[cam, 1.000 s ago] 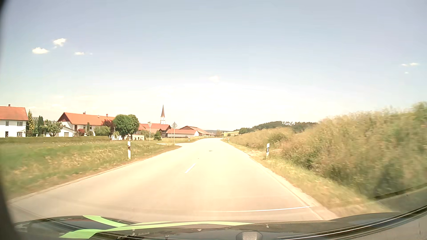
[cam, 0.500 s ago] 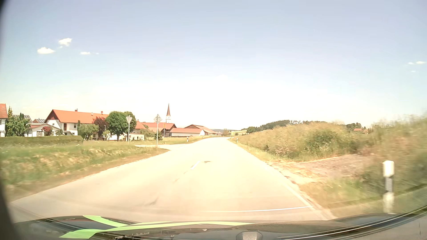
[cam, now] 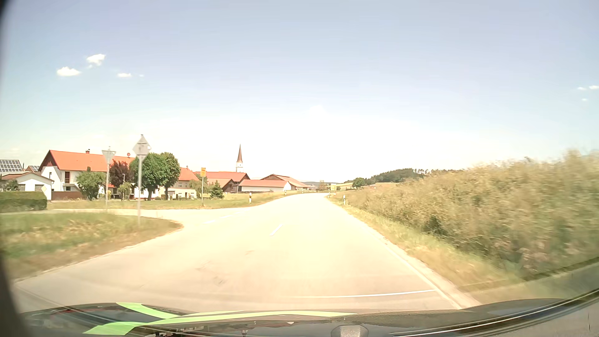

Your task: Follow the waypoints while adhering to traffic rules and regulations

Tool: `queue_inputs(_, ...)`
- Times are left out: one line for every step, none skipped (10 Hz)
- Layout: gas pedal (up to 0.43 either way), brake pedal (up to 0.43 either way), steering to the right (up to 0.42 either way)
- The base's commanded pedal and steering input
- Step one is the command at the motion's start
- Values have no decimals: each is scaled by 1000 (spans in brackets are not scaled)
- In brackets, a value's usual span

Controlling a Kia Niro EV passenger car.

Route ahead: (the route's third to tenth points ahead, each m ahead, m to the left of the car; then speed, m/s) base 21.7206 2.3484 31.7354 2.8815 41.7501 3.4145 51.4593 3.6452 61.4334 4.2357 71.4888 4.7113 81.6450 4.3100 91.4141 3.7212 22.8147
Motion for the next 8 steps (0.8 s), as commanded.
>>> queue_inputs(169, 0, -5)
queue_inputs(157, 0, -4)
queue_inputs(138, 0, -4)
queue_inputs(118, 0, -5)
queue_inputs(67, 0, -5)
queue_inputs(0, 0, -5)
queue_inputs(0, 0, -5)
queue_inputs(0, 0, -5)
